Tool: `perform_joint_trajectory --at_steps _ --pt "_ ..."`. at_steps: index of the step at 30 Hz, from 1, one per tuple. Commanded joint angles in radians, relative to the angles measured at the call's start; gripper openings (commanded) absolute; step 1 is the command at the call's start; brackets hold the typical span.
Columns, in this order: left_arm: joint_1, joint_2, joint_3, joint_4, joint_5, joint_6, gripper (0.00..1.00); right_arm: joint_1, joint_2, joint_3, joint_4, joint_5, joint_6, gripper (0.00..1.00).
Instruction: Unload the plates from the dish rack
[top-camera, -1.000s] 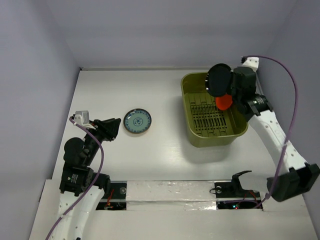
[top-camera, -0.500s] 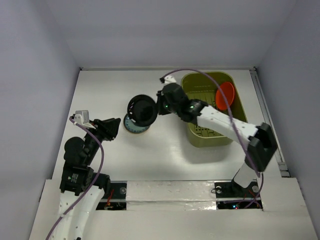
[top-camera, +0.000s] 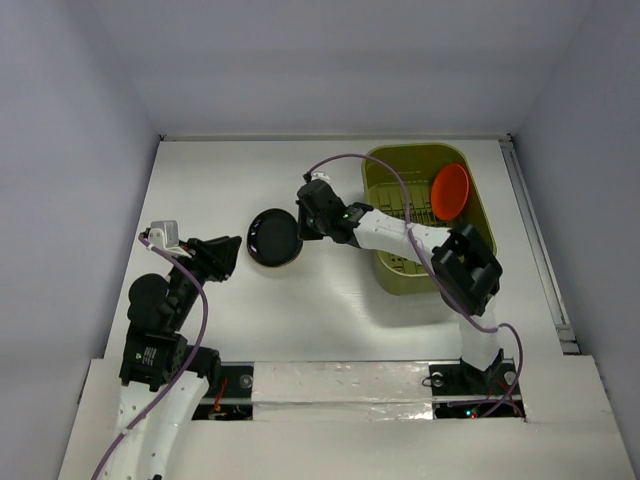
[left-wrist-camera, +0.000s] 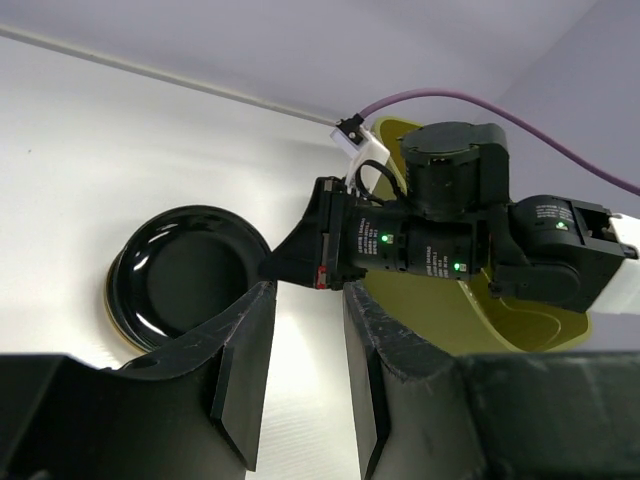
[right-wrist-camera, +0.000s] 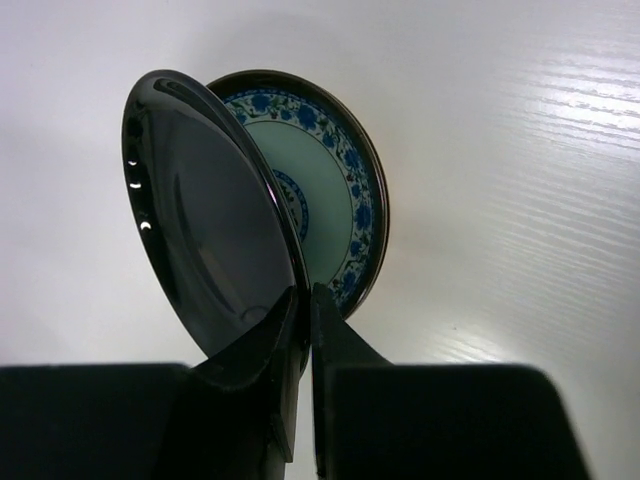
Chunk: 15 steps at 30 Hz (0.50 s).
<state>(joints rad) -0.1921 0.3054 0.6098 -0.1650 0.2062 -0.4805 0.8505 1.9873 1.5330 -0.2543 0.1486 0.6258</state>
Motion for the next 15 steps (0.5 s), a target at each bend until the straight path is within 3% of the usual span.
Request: perform_joint_trajectory --at_steps 1,3,4,8,11,15 --pt "0.006 -0.006 -0.008 0.042 0.006 0.003 0.30 -0.001 0.007 0.064 0.069 0.023 0.038 0.15" --pt "0.006 -0.006 -0.008 0.042 0.006 0.003 0.30 -0.001 0.015 0.068 0.055 0.022 0.040 0.25" --pt "0.006 -0.008 -0.008 0.044 0.007 0.003 0.30 -0.001 0.022 0.072 0.044 0.023 0.038 0.38" --pt "0.006 -0.012 -0.008 0.044 0.007 0.003 0.30 -0.001 -0.010 0.056 0.023 0.054 0.028 0.59" --pt "0.006 -0.014 -0.010 0.044 0.007 0.003 0.30 -0.001 -0.070 0.033 -0.012 0.112 -0.015 0.65" --pt "0.006 -0.023 -0.010 0.044 0.009 0.003 0.30 -0.001 -0.198 -0.003 -0.074 0.231 -0.066 0.63"
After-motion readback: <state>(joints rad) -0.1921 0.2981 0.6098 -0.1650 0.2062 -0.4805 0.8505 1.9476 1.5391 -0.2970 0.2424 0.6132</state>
